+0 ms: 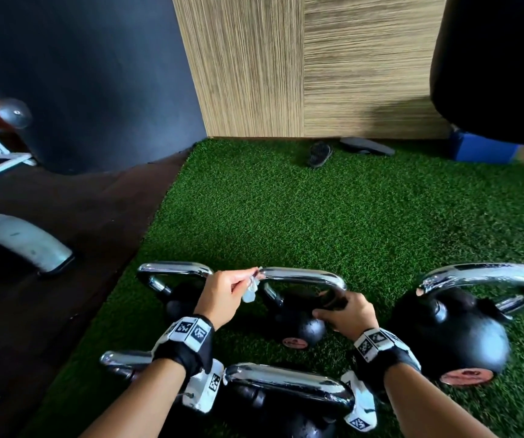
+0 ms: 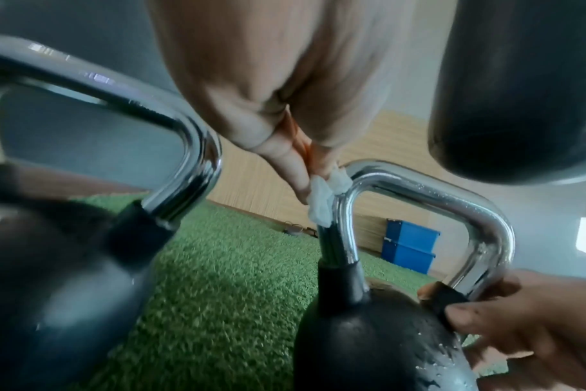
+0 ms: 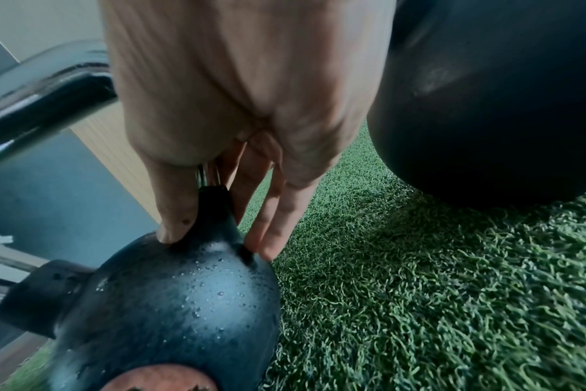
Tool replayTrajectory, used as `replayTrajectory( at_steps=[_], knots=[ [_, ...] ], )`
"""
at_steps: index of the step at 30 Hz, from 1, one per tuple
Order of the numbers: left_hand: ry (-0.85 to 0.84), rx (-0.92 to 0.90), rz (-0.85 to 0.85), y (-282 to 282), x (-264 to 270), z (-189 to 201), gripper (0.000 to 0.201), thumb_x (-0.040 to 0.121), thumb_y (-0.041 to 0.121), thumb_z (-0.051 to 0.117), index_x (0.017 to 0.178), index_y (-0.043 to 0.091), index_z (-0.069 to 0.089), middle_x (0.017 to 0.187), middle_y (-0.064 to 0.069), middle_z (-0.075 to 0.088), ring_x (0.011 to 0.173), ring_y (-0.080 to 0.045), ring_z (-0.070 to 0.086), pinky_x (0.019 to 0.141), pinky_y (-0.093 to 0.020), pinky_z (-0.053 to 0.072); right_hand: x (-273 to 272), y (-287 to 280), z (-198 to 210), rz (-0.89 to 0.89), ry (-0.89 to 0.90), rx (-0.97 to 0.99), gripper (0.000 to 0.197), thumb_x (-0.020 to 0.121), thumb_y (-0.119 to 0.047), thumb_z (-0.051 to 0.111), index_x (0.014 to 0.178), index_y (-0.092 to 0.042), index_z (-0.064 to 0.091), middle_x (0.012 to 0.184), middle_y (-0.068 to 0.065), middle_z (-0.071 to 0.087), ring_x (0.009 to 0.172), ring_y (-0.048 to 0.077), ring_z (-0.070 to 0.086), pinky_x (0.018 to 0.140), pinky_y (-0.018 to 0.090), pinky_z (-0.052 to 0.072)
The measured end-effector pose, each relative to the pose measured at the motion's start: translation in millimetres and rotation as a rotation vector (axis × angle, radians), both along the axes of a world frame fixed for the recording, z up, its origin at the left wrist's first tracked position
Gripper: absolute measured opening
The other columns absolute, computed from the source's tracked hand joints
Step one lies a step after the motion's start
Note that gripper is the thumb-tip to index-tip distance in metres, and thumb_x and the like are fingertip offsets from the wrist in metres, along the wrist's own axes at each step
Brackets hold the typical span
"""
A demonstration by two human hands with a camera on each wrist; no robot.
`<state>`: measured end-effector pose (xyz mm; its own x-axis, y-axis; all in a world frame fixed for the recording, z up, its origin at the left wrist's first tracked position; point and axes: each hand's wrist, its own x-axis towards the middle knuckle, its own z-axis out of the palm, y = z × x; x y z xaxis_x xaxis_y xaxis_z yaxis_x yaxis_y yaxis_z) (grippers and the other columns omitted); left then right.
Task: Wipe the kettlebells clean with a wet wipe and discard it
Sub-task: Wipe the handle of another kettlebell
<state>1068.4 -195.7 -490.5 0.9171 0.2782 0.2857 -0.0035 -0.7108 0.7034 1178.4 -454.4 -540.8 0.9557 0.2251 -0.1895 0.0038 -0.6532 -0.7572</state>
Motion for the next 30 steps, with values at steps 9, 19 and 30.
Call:
replayTrajectory(
  at_steps=[9,19,30],
  knots=[
    [0.175,-0.369,0.047,-12,12,-36,0.032,0.09,-0.003,0.069,0.091,0.029,0.075,0.081,0.018,0.076,0.077,0.007,0.066,0.077,-0.026,0.055,2,-2,0,0.011,-0.007,0.004,0.043,0.058,-0.04,0.091,0.096,-0.027,0.076,0.068,-0.014,0.064,0.073,0.012,0.066,0.071,0.029,0.058],
    [0.275,-0.666,0.081,-12,12,-37,0.027,0.092,-0.012,0.061,0.119,-0.014,0.063,0.113,-0.028,0.069,0.086,-0.02,0.068,0.074,-0.019,0.06,-2,-1,10,-0.001,0.022,0.006,0.042,0.056,-0.043,0.092,0.092,-0.026,0.076,0.062,-0.022,0.059,0.062,-0.004,0.058,0.053,0.011,0.043],
    [0.319,-0.756,0.112,-22,45,-11,0.01,0.087,-0.014,0.067,0.095,-0.009,0.068,0.106,-0.026,0.068,0.078,-0.02,0.071,0.066,-0.023,0.062,-17,-21,30,0.178,0.04,-0.205,0.04,0.055,-0.029,0.094,0.088,-0.021,0.072,0.073,-0.011,0.062,0.07,0.004,0.06,0.046,0.003,0.033]
  ],
)
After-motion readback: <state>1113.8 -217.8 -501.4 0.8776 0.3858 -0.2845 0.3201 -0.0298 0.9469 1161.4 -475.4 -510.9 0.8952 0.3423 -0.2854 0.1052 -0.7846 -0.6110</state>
